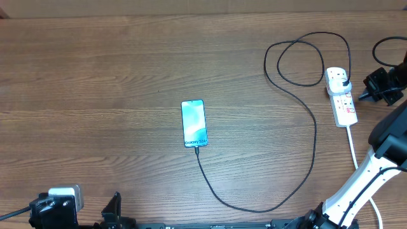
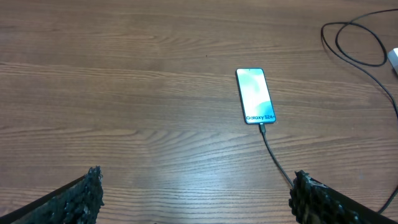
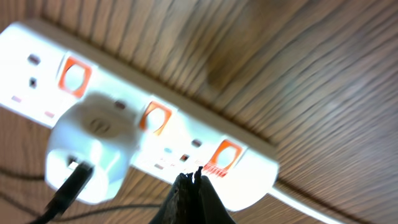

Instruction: Plug charger to phone and switch on socket

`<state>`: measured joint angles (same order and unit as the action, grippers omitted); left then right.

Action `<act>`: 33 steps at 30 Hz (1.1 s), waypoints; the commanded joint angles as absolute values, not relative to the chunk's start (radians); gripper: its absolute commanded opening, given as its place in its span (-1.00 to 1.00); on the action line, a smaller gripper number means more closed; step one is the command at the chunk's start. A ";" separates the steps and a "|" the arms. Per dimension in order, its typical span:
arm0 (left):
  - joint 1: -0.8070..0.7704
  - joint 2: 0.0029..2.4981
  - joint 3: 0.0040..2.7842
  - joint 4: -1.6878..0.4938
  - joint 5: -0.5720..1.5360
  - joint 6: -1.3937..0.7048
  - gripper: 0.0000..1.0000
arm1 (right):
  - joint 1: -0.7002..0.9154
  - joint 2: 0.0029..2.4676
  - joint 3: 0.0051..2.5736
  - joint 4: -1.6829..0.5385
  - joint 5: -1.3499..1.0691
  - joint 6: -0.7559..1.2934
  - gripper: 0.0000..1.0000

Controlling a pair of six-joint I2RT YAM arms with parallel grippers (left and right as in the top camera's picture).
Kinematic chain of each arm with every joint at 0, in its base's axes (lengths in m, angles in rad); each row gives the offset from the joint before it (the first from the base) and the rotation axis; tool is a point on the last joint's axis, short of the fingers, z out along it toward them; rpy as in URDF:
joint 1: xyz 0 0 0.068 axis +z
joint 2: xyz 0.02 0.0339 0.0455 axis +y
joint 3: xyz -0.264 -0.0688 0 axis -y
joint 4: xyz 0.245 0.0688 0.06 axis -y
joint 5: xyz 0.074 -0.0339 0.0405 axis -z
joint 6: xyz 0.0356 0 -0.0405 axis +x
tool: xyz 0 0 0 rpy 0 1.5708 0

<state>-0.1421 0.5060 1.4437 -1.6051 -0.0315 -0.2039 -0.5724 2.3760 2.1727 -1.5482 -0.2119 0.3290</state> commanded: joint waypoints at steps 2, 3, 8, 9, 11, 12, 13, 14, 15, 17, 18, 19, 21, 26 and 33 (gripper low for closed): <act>-0.143 0.481 1.445 -1.605 -0.041 -0.210 0.99 | -0.569 2.368 2.194 -1.555 -0.271 0.301 -0.93; -0.143 0.477 1.445 -1.605 -0.041 -0.210 1.00 | -0.569 2.368 2.194 -1.556 -0.271 0.301 -0.93; -0.143 0.431 1.444 -1.605 -0.041 -0.210 1.00 | -0.562 2.368 2.193 -1.549 -0.271 0.302 -0.93; -0.143 0.419 1.444 -1.605 -0.041 -0.210 1.00 | -0.561 2.368 2.193 -1.546 -0.271 0.302 -0.93; -0.143 0.405 1.444 -1.610 -0.041 -0.210 0.99 | -0.558 2.368 2.192 -1.533 -0.271 0.302 -0.93; -0.143 0.400 1.444 -1.614 -0.041 -0.210 1.00 | -0.555 2.370 2.192 -1.527 -0.271 0.303 -0.92; -0.143 0.392 1.444 -1.621 -0.041 -0.210 1.00 | -0.553 2.370 2.192 -1.523 -0.271 0.306 -0.93; -0.143 0.389 1.444 -1.625 -0.041 -0.210 0.99 | -0.550 2.374 2.192 -1.520 -0.271 0.306 -0.93; -0.143 0.384 1.444 -1.627 -0.041 -0.210 0.99 | -0.548 2.377 2.192 -1.518 -0.271 0.309 -0.93; -0.143 0.381 1.444 -1.627 -0.041 -0.210 1.00 | -0.543 2.385 2.192 -1.512 -0.271 0.313 -0.93; -0.143 0.381 1.444 -1.627 -0.041 -0.210 1.00 | -0.540 2.391 2.192 -1.507 -0.271 0.315 -0.92; -0.143 0.381 1.444 -1.627 -0.041 -0.210 1.00 | -0.540 2.394 2.192 -1.501 -0.271 0.318 -0.92; -0.143 0.381 1.444 -1.627 -0.041 -0.210 1.00 | -0.540 2.399 2.192 -1.491 -0.270 0.333 -0.93; -0.143 0.381 1.444 -1.627 -0.041 -0.210 1.00 | -0.543 2.401 2.191 -1.485 -0.262 0.340 -0.93; -0.143 0.381 1.444 -1.627 -0.041 -0.210 1.00 | -0.540 2.442 2.180 -1.474 -0.264 0.345 -0.93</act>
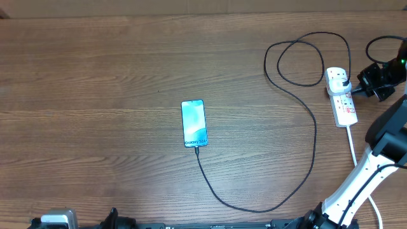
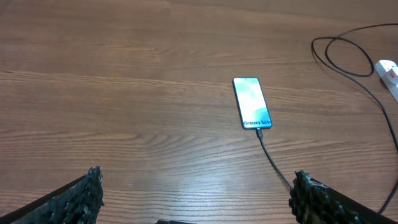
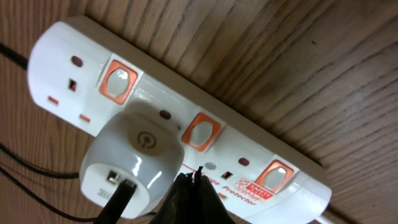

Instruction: Plug charger to phone and switch on socket

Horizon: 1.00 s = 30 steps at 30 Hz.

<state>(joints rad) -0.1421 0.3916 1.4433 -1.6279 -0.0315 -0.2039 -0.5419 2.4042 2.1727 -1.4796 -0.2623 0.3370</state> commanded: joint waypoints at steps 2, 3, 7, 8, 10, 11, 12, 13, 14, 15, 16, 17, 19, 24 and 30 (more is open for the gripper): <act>-0.143 0.381 1.444 -1.627 -0.041 -0.210 1.00 | -0.537 2.455 2.180 -1.463 -0.263 0.347 -0.92; -0.143 0.381 1.443 -1.627 -0.041 -0.210 1.00 | -0.537 2.461 2.180 -1.453 -0.264 0.350 -0.93; -0.143 0.381 1.444 -1.627 -0.041 -0.210 1.00 | -0.529 2.472 2.180 -1.433 -0.263 0.366 -0.93; -0.143 0.381 1.444 -1.627 -0.041 -0.210 1.00 | -0.525 2.475 2.180 -1.433 -0.263 0.365 -0.92; -0.143 0.381 1.444 -1.627 -0.041 -0.210 1.00 | -0.514 2.482 2.180 -1.434 -0.256 0.362 -0.93; -0.143 0.381 1.444 -1.627 -0.041 -0.210 0.99 | -0.508 2.489 2.179 -1.435 -0.249 0.362 -0.92; -0.143 0.381 1.444 -1.627 -0.041 -0.210 1.00 | -0.502 2.495 2.179 -1.436 -0.249 0.362 -0.92; -0.143 0.381 1.444 -1.627 -0.041 -0.210 1.00 | -0.497 2.501 2.179 -1.438 -0.249 0.362 -0.92; -0.143 0.381 1.444 -1.627 -0.041 -0.210 0.99 | -0.487 2.514 2.179 -1.439 -0.249 0.362 -0.92; -0.143 0.381 1.444 -1.627 -0.041 -0.210 0.99 | -0.482 2.519 2.179 -1.443 -0.249 0.362 -0.92; -0.143 0.381 1.444 -1.627 -0.041 -0.210 1.00 | -0.470 2.531 2.179 -1.449 -0.249 0.362 -0.92; -0.143 0.381 1.444 -1.627 -0.041 -0.210 1.00 | -0.461 2.537 2.178 -1.450 -0.248 0.361 -0.92; -0.143 0.381 1.444 -1.627 -0.041 -0.210 0.99 | -0.438 2.540 2.177 -1.448 -0.244 0.362 -0.92; -0.143 0.381 1.444 -1.627 -0.041 -0.210 1.00 | -0.421 2.538 2.184 -1.473 -0.162 0.365 -0.92; -0.143 0.369 1.443 -1.626 -0.041 -0.210 0.99 | -0.450 2.457 2.252 -1.668 -0.044 0.362 -0.92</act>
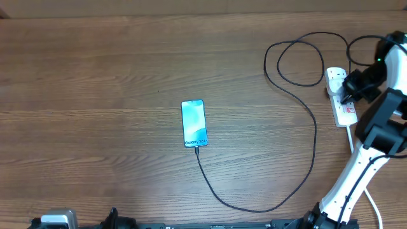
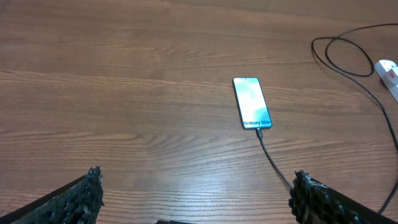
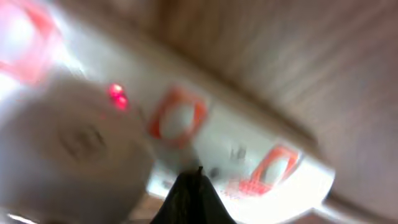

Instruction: Plug charger to phone and switch on socket

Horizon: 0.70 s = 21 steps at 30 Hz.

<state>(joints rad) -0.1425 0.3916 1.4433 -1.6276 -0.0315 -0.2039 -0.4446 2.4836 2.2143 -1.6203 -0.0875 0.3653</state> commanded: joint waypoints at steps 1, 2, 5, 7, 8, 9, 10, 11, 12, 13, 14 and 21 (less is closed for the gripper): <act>-0.143 0.359 1.443 -1.626 -0.041 -0.210 1.00 | -0.455 2.426 2.255 -1.684 -0.047 0.363 -0.92; -0.143 0.349 1.443 -1.626 -0.041 -0.210 0.99 | -0.458 2.396 2.256 -1.694 -0.049 0.362 -0.92; -0.143 0.297 1.442 -1.626 -0.041 -0.210 0.99 | -0.460 2.271 2.256 -1.695 -0.104 0.360 -0.92; -0.143 0.253 1.442 -1.626 -0.041 -0.210 1.00 | -0.452 2.180 2.256 -1.694 -0.175 0.342 -0.92; -0.143 0.227 1.442 -1.627 -0.041 -0.210 0.99 | -0.443 2.126 2.256 -1.694 -0.220 0.339 -0.92; -0.143 0.198 1.442 -1.627 -0.041 -0.210 1.00 | -0.431 2.073 2.256 -1.694 -0.256 0.334 -0.92; -0.143 0.175 1.442 -1.627 -0.041 -0.210 1.00 | -0.421 2.037 2.256 -1.694 -0.274 0.324 -0.92; -0.143 0.150 1.442 -1.627 -0.041 -0.210 1.00 | -0.405 1.986 2.256 -1.694 -0.286 0.305 -0.92; -0.143 0.130 1.442 -1.627 -0.041 -0.210 1.00 | -0.386 1.940 2.255 -1.694 -0.284 0.292 -0.93; -0.143 0.108 1.442 -1.627 -0.041 -0.210 0.99 | -0.369 1.897 2.254 -1.694 -0.282 0.278 -0.93; -0.143 0.091 1.442 -1.627 -0.041 -0.210 0.99 | -0.347 1.843 2.248 -1.694 -0.279 0.262 -0.93; -0.142 0.032 1.442 -1.628 -0.041 -0.210 1.00 | -0.236 1.564 2.238 -1.694 -0.282 0.265 -0.93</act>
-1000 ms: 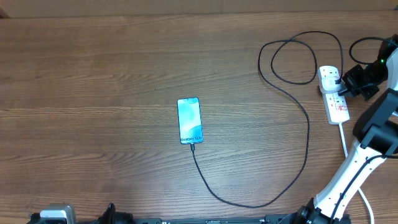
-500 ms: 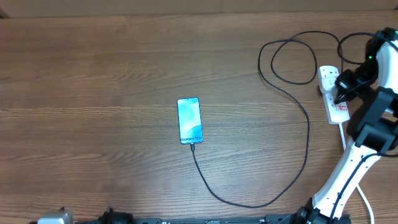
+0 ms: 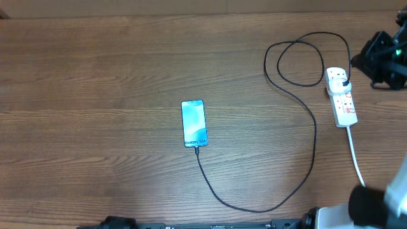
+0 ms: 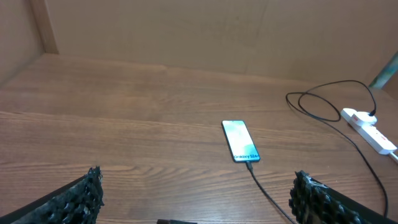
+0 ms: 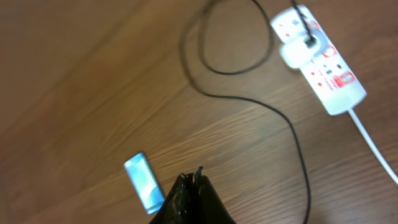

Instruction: Plug charger to phone and switch on socket

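The phone [image 3: 194,123] lies face up at mid-table with its screen lit, and the black charger cable [image 3: 254,207] is plugged into its near end. That cable loops right and back to a white plug [image 3: 340,78] seated in the white socket strip [image 3: 344,105]. The same phone [image 4: 240,141] and socket strip [image 4: 370,132] appear in the left wrist view, the phone [image 5: 144,183] and socket strip [image 5: 319,62] again in the right wrist view. My right gripper [image 5: 189,177] is shut and empty, high above the table. My left gripper [image 4: 198,193] is open, low at the near edge.
A white lead [image 3: 355,156] runs from the socket strip toward the near right corner. A brown back wall [image 4: 205,31] and a side wall [image 4: 18,37] bound the wooden table [image 3: 95,95]. The right arm [image 3: 385,60] hangs at the far right edge.
My right gripper has gone from pressing close on the socket strip to high above the table. The left wrist view has tilted up, now showing the back wall.
The phone lay plugged in throughout. My shut right gripper hovered close over the socket strip's orange switches, then nearer the plug, then right against the strip with a red light showing. Now it is lifted away. The left arm stayed low at the near edge.
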`<state>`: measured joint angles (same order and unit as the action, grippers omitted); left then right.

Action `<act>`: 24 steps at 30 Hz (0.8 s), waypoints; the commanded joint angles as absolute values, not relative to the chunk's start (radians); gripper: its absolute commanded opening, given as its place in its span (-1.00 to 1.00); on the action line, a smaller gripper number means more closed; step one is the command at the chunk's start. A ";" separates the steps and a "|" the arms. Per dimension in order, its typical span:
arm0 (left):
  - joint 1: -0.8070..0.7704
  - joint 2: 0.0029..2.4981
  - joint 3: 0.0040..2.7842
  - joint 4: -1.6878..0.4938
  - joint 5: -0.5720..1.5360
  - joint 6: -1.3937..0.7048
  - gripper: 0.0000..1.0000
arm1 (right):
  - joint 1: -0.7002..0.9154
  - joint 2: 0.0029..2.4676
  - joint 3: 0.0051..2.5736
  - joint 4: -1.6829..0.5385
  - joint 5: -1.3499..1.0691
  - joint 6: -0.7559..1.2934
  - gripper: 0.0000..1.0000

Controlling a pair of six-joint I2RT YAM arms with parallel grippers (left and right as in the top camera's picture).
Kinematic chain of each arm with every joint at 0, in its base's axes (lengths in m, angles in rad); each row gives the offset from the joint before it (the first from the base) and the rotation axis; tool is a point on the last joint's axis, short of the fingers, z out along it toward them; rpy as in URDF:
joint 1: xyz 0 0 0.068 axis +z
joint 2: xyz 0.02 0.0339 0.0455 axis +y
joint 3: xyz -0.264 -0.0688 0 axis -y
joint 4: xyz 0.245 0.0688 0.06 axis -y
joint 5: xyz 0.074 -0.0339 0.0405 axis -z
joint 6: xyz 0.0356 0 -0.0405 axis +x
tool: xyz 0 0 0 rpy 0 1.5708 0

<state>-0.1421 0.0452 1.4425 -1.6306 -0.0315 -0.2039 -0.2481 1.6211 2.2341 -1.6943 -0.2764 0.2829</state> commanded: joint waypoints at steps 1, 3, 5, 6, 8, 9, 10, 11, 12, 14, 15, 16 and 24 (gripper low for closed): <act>-0.142 0.031 1.442 -1.628 -0.041 -0.210 1.00 | -0.230 1.536 2.238 -1.694 -0.282 0.265 -0.93; -0.142 0.030 1.442 -1.628 -0.041 -0.210 1.00 | -0.223 1.473 2.238 -1.694 -0.282 0.264 -0.93; -0.143 0.030 1.442 -1.628 -0.041 -0.210 1.00 | -0.223 1.420 2.238 -1.694 -0.283 0.264 -0.93; -0.143 0.030 1.442 -1.628 -0.041 -0.210 1.00 | -0.223 1.393 2.238 -1.694 -0.283 0.264 -0.93; -0.143 0.030 1.442 -1.628 -0.041 -0.210 0.99 | -0.223 1.346 2.235 -1.694 -0.282 0.264 -0.93; -0.143 0.030 1.442 -1.628 -0.041 -0.210 1.00 | -0.223 1.319 2.226 -1.694 -0.282 0.264 -0.93; -0.142 0.030 1.442 -1.628 -0.041 -0.210 1.00 | -0.223 1.295 2.214 -1.694 -0.282 0.264 -0.93; -0.142 0.030 1.442 -1.628 -0.041 -0.210 0.99 | -0.223 1.241 2.171 -1.694 -0.282 0.264 -0.92; -0.142 0.029 1.442 -1.628 -0.041 -0.210 1.00 | -0.223 1.212 2.141 -1.694 -0.282 0.264 -0.93; -0.142 0.024 1.442 -1.628 -0.041 -0.210 1.00 | -0.223 1.164 2.080 -1.694 -0.282 0.264 -0.92; -0.142 0.010 1.442 -1.628 -0.041 -0.210 1.00 | -0.223 1.124 2.017 -1.694 -0.282 0.260 -0.93; -0.142 0.004 1.442 -1.631 -0.041 -0.210 1.00 | -0.223 1.105 1.985 -1.694 -0.282 0.260 -0.93; -0.128 0.004 1.449 -1.662 -0.033 -0.210 1.00 | -0.223 1.047 1.874 -1.694 -0.282 0.233 -0.93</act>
<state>-0.1413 0.0204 1.4448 -1.6611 -0.0311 -0.2039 -0.2283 1.0584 1.8904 -1.6989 -0.2821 0.2638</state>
